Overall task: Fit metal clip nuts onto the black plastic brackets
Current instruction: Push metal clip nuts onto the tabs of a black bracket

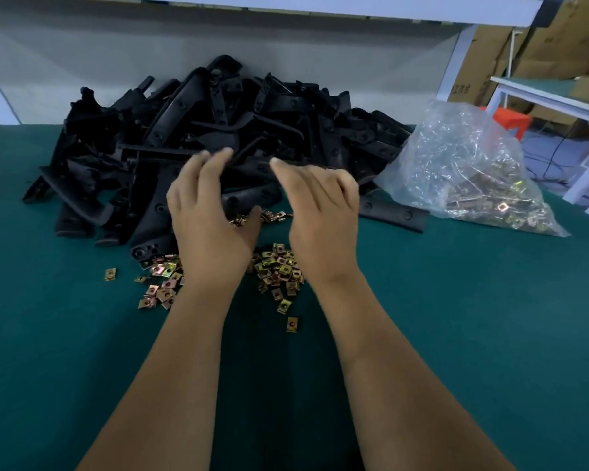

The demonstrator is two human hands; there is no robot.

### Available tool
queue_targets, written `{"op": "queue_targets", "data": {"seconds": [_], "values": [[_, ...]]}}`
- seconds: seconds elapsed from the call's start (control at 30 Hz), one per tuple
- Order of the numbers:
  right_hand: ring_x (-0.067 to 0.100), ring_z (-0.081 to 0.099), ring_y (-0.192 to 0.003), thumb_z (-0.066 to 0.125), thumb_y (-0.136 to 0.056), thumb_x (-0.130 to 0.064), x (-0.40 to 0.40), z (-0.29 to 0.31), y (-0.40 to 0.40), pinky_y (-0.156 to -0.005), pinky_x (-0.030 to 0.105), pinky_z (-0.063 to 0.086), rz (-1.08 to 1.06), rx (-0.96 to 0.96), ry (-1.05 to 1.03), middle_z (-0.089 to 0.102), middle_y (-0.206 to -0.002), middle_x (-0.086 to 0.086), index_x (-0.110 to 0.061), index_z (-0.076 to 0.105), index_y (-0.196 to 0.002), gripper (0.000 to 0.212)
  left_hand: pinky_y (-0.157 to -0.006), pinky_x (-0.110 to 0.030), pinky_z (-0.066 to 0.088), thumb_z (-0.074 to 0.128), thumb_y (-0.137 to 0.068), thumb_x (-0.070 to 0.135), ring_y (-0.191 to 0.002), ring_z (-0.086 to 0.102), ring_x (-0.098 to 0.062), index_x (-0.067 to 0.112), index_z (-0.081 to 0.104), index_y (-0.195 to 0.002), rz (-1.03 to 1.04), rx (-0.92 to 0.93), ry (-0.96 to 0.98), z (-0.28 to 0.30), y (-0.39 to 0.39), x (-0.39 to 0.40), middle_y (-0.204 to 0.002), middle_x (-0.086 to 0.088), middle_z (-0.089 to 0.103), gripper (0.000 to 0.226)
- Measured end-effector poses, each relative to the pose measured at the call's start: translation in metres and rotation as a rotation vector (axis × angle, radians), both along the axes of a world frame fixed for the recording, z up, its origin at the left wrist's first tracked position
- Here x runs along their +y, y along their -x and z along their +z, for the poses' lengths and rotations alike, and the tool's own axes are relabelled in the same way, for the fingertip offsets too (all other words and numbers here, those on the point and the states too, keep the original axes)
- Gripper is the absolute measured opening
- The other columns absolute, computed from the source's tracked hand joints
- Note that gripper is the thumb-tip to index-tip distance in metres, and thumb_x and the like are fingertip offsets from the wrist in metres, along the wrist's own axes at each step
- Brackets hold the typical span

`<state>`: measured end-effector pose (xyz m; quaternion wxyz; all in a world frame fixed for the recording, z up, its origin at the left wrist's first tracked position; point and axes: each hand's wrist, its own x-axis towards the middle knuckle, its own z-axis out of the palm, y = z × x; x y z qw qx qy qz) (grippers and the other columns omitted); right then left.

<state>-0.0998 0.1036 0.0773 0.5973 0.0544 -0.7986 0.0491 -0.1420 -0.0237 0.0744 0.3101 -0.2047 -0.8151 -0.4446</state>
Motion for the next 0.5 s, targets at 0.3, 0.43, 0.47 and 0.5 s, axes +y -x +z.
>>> {"op": "queue_targets", "data": {"seconds": [0.3,0.43,0.47,0.5], "values": [[0.025,0.056,-0.109,0.052,-0.095,-0.01,0.001,0.003,-0.006,-0.101,0.039,0.038,0.036,-0.365,0.394,0.066,-0.113,0.004,-0.01,0.067,-0.117,0.027,-0.076,-0.023,0.054,0.053,-0.102,0.015,-0.085,0.061,-0.011,0.004,0.061,-0.111,-0.015,-0.518,-0.786,0.004,0.018,-0.016,-0.095,-0.004,0.061,0.016],[0.025,0.047,-0.114,0.052,-0.093,-0.048,-0.022,-0.003,0.0,-0.097,0.043,0.039,0.043,-0.994,0.289,0.059,-0.116,0.003,-0.018,0.065,-0.117,0.04,-0.071,-0.024,0.057,0.057,-0.098,0.002,-0.087,0.071,-0.017,0.008,0.054,-0.116,-0.42,-0.739,-1.215,0.009,0.016,-0.013,-0.106,-0.007,0.068,0.019],[0.027,0.043,-0.118,0.053,-0.091,-0.052,-0.029,-0.006,0.002,-0.098,0.042,0.037,0.002,-1.069,0.193,0.055,-0.121,0.004,-0.018,0.062,-0.12,0.046,-0.07,-0.024,0.056,0.056,-0.098,0.0,-0.084,0.072,-0.016,0.01,0.053,-0.119,-0.472,-0.757,-1.231,0.009,0.016,-0.012,-0.107,-0.007,0.068,0.023],[0.028,0.04,-0.12,0.054,-0.09,-0.052,-0.035,-0.008,0.004,-0.098,0.042,0.035,-0.02,-1.089,0.131,0.053,-0.125,0.006,-0.017,0.06,-0.124,0.049,-0.068,-0.023,0.056,0.056,-0.097,-0.001,-0.082,0.073,-0.015,0.011,0.052,-0.12,-0.506,-0.771,-1.226,0.009,0.016,-0.01,-0.105,-0.006,0.07,0.026]]}}
